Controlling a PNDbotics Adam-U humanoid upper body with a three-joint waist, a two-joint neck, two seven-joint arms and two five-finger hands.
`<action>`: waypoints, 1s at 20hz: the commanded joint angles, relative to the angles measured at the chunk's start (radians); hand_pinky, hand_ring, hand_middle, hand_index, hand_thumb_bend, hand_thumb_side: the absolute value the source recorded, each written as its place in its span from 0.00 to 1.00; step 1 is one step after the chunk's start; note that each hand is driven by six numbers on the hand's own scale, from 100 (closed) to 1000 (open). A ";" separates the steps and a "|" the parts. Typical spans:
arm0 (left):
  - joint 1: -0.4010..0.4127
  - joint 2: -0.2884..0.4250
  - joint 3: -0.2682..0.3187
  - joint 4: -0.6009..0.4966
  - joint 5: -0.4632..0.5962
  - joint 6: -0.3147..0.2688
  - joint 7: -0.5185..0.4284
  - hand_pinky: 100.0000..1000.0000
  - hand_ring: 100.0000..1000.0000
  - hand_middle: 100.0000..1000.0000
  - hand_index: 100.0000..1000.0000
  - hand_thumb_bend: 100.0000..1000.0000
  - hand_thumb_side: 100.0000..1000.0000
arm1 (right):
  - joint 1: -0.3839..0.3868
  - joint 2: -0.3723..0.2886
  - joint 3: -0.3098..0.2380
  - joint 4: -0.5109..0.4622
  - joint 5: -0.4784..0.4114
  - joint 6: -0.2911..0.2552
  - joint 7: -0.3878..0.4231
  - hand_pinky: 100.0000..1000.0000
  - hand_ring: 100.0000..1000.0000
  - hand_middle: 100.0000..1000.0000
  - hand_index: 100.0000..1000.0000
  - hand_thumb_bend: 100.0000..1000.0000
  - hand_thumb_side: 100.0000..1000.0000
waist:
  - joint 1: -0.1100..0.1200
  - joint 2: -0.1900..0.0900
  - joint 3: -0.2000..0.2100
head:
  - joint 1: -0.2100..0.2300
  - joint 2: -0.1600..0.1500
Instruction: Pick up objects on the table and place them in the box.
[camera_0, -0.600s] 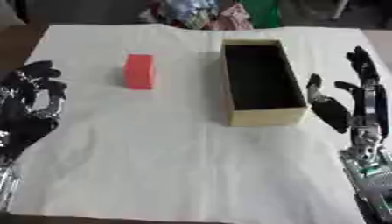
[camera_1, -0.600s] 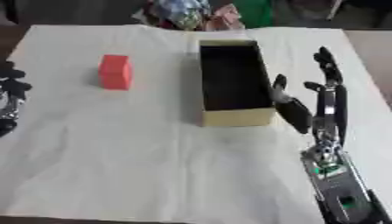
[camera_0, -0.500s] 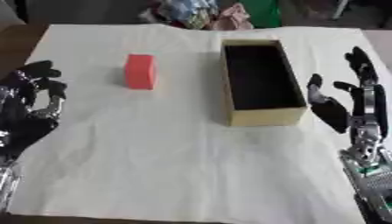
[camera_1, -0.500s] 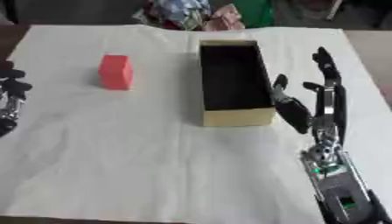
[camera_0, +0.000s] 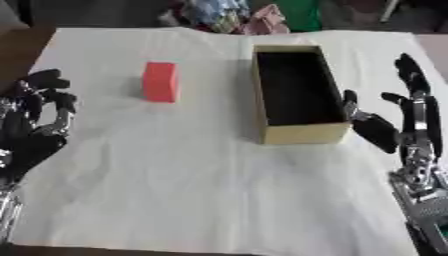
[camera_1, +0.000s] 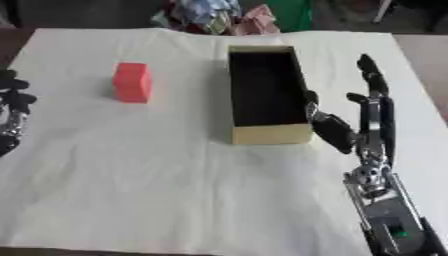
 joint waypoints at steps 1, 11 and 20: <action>-0.005 0.009 0.009 -0.015 0.002 -0.001 -0.002 1.00 0.62 0.64 0.79 0.00 0.02 | -0.011 -0.018 -0.011 -0.026 0.024 0.011 -0.007 0.78 1.00 0.97 1.00 0.30 0.00 | 0.002 -0.013 -0.001 | 0.004 0.003; -0.015 0.042 0.008 -0.021 -0.001 -0.007 -0.001 0.99 0.63 0.64 0.79 0.00 0.02 | -0.010 -0.018 -0.008 -0.027 0.030 0.021 -0.010 0.77 1.00 0.96 1.00 0.30 0.00 | 0.005 -0.014 -0.003 | 0.006 0.004; -0.059 0.208 -0.016 -0.021 -0.015 -0.039 -0.008 0.97 0.63 0.65 0.80 0.00 0.03 | -0.008 -0.021 -0.005 -0.028 0.049 0.027 -0.014 0.77 1.00 0.95 1.00 0.32 0.03 | 0.011 -0.018 -0.010 | 0.010 0.007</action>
